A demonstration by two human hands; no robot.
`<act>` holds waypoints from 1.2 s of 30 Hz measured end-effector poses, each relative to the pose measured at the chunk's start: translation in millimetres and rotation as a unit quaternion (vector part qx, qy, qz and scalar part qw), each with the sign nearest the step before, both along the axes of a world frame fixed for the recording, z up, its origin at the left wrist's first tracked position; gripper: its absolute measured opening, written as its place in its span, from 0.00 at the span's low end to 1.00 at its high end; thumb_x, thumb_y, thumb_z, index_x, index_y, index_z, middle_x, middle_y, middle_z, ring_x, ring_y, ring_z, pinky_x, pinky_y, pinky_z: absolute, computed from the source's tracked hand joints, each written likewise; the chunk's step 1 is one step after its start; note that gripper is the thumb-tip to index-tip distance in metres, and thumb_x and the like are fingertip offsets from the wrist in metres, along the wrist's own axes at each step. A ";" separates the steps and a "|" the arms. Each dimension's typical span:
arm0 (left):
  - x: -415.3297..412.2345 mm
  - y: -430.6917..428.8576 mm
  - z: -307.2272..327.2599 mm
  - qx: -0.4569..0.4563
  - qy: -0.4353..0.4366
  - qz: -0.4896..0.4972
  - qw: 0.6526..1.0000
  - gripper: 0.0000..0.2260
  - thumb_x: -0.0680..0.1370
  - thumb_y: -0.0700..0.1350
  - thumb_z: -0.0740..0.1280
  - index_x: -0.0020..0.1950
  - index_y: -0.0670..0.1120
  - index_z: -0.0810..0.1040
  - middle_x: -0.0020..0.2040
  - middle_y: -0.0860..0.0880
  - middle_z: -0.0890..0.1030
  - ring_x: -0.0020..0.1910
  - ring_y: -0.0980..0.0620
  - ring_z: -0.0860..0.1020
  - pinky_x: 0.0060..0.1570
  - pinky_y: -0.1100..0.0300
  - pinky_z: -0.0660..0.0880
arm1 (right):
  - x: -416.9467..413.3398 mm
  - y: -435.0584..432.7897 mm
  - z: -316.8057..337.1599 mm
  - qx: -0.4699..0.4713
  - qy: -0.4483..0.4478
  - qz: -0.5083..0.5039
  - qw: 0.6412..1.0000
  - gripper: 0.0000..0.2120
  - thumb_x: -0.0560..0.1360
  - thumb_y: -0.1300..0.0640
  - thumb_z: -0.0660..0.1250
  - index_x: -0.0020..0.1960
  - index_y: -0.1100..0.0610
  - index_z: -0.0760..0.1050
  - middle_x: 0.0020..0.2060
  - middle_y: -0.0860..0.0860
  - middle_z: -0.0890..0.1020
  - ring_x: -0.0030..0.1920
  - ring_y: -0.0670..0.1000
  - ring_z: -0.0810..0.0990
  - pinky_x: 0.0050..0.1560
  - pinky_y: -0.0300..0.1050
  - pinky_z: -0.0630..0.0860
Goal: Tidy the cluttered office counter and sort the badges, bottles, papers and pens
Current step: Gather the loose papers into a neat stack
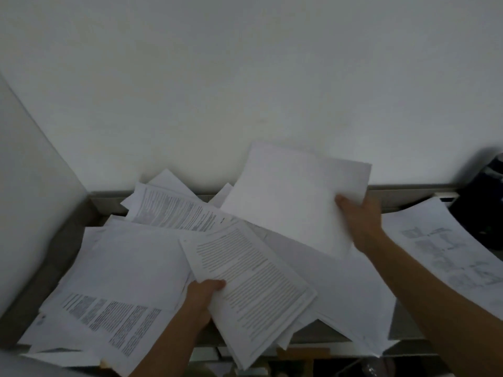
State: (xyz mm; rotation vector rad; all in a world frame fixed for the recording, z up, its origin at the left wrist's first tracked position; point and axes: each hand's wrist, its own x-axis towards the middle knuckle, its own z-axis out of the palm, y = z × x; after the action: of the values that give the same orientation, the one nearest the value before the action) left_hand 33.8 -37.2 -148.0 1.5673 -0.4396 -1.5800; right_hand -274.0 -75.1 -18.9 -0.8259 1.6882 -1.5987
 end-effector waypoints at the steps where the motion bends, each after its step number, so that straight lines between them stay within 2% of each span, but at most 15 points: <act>1: -6.4 0.4 -0.4 0.006 0.021 0.006 1.000 0.19 0.72 0.31 0.71 0.62 0.35 0.75 0.55 0.39 0.80 0.52 0.39 0.78 0.50 0.49 0.76 | 7.0 5.9 -15.2 0.022 -0.009 -0.001 1.000 0.08 0.76 0.63 0.68 0.55 0.62 0.77 0.46 0.55 0.82 0.39 0.50 0.79 0.39 0.42 0.78; 5: -23.1 -0.3 -1.2 0.032 0.090 0.068 0.993 0.12 0.76 0.35 0.67 0.60 0.40 0.75 0.50 0.40 0.79 0.46 0.42 0.77 0.43 0.51 0.76 | 40.4 41.3 -83.1 0.152 -0.043 0.026 0.987 0.18 0.78 0.58 0.67 0.66 0.62 0.72 0.59 0.57 0.79 0.54 0.57 0.78 0.57 0.54 0.76; 8: -22.4 -2.3 -5.5 -0.003 0.136 0.108 0.985 0.15 0.79 0.44 0.64 0.64 0.41 0.75 0.56 0.41 0.79 0.48 0.42 0.77 0.47 0.50 0.76 | 62.7 65.5 -109.8 0.193 -0.014 0.055 0.980 0.23 0.78 0.56 0.65 0.72 0.60 0.66 0.64 0.55 0.75 0.63 0.57 0.74 0.67 0.58 0.70; 11: -22.3 -4.8 -4.5 -0.049 0.200 0.142 0.968 0.19 0.80 0.58 0.59 0.65 0.49 0.76 0.54 0.45 0.83 0.52 0.45 0.78 0.51 0.51 0.75 | 68.5 77.2 -117.6 0.211 0.007 0.096 0.973 0.22 0.79 0.57 0.65 0.71 0.59 0.67 0.64 0.52 0.74 0.60 0.53 0.73 0.65 0.51 0.70; 13: -23.7 -6.5 0.7 -0.061 0.198 0.118 0.971 0.18 0.79 0.62 0.60 0.62 0.53 0.76 0.49 0.48 0.85 0.51 0.46 0.78 0.52 0.50 0.75 | 63.8 79.9 -114.0 0.244 -0.013 0.168 0.955 0.13 0.78 0.57 0.66 0.61 0.58 0.74 0.61 0.53 0.77 0.54 0.51 0.76 0.57 0.49 0.75; 14: -25.6 -5.7 2.9 -0.058 0.180 0.098 0.977 0.17 0.78 0.60 0.63 0.60 0.52 0.77 0.50 0.47 0.85 0.51 0.45 0.79 0.54 0.49 0.75 | 60.0 79.9 -109.1 0.265 -0.028 0.210 0.941 0.08 0.77 0.56 0.68 0.55 0.57 0.76 0.58 0.56 0.80 0.51 0.52 0.79 0.52 0.49 0.78; 15: -27.9 -4.2 2.2 -0.049 0.150 0.078 0.984 0.15 0.77 0.55 0.67 0.59 0.49 0.78 0.52 0.45 0.83 0.51 0.44 0.79 0.55 0.48 0.74 | 52.8 78.2 -104.2 0.289 -0.021 0.240 0.927 0.08 0.77 0.53 0.69 0.51 0.57 0.76 0.54 0.57 0.81 0.48 0.53 0.80 0.47 0.50 0.81; 17: -27.9 -4.7 -3.8 -0.029 0.065 0.061 0.996 0.15 0.75 0.41 0.71 0.60 0.41 0.77 0.57 0.40 0.80 0.49 0.42 0.78 0.53 0.48 0.74 | 26.2 63.4 -95.7 0.304 0.074 0.234 0.921 0.18 0.75 0.45 0.69 0.55 0.59 0.76 0.52 0.55 0.82 0.46 0.53 0.82 0.43 0.48 0.81; 18: -27.3 -5.4 -6.7 -0.018 0.043 0.057 0.997 0.16 0.74 0.35 0.71 0.61 0.38 0.76 0.59 0.38 0.79 0.48 0.41 0.77 0.51 0.49 0.74 | 7.7 52.4 -89.7 0.297 0.155 0.205 0.919 0.23 0.74 0.42 0.69 0.60 0.58 0.75 0.54 0.54 0.82 0.47 0.52 0.82 0.45 0.48 0.79; 20: -24.6 -5.6 -9.1 0.000 0.026 0.043 0.999 0.17 0.73 0.32 0.69 0.62 0.35 0.76 0.60 0.36 0.78 0.50 0.40 0.77 0.52 0.48 0.75 | -34.8 30.3 -79.4 0.293 0.308 0.150 0.893 0.28 0.73 0.39 0.68 0.66 0.54 0.72 0.58 0.52 0.81 0.53 0.52 0.80 0.55 0.49 0.75; 22: -22.8 -5.7 -9.3 0.010 0.017 0.029 0.999 0.18 0.73 0.32 0.69 0.62 0.35 0.76 0.58 0.36 0.78 0.51 0.38 0.77 0.52 0.47 0.75 | -69.5 13.2 -74.5 0.319 0.371 0.146 0.860 0.31 0.72 0.40 0.70 0.69 0.56 0.70 0.62 0.54 0.78 0.58 0.56 0.78 0.57 0.48 0.74; 26: -22.7 -4.8 -10.8 0.008 -0.012 0.003 1.000 0.15 0.73 0.32 0.69 0.60 0.35 0.76 0.55 0.36 0.79 0.49 0.37 0.77 0.50 0.46 0.75 | -94.7 2.0 -79.1 0.386 0.392 0.202 0.810 0.33 0.70 0.41 0.74 0.67 0.58 0.71 0.62 0.56 0.77 0.59 0.56 0.77 0.49 0.45 0.71; 30: -23.3 -6.9 -9.7 0.012 -0.023 -0.001 1.000 0.16 0.72 0.31 0.69 0.60 0.34 0.76 0.55 0.35 0.79 0.49 0.37 0.77 0.50 0.45 0.76 | -95.5 -7.7 -82.5 0.365 0.367 0.219 0.827 0.33 0.65 0.42 0.78 0.63 0.57 0.76 0.56 0.53 0.81 0.53 0.53 0.79 0.44 0.43 0.72; 33: -22.2 -8.3 -9.5 0.017 -0.026 -0.008 0.999 0.15 0.72 0.31 0.69 0.58 0.34 0.76 0.54 0.35 0.79 0.50 0.36 0.77 0.47 0.47 0.76 | -84.0 -13.0 -76.4 0.343 0.401 0.277 0.803 0.23 0.67 0.47 0.78 0.59 0.57 0.80 0.47 0.51 0.82 0.44 0.51 0.79 0.40 0.40 0.72; 36: -22.1 -8.0 -7.7 0.014 -0.025 -0.019 0.999 0.12 0.72 0.31 0.69 0.55 0.35 0.77 0.51 0.36 0.79 0.47 0.37 0.77 0.42 0.51 0.76 | -75.2 -18.1 -56.5 0.301 0.468 0.293 0.778 0.16 0.73 0.51 0.73 0.58 0.55 0.79 0.50 0.52 0.81 0.48 0.53 0.78 0.44 0.42 0.70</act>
State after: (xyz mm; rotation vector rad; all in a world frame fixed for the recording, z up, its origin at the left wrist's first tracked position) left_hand 11.7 -45.2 -155.7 1.6305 -0.4800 -1.5848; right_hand -349.2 -93.2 -75.4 -1.7088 2.0602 -0.1013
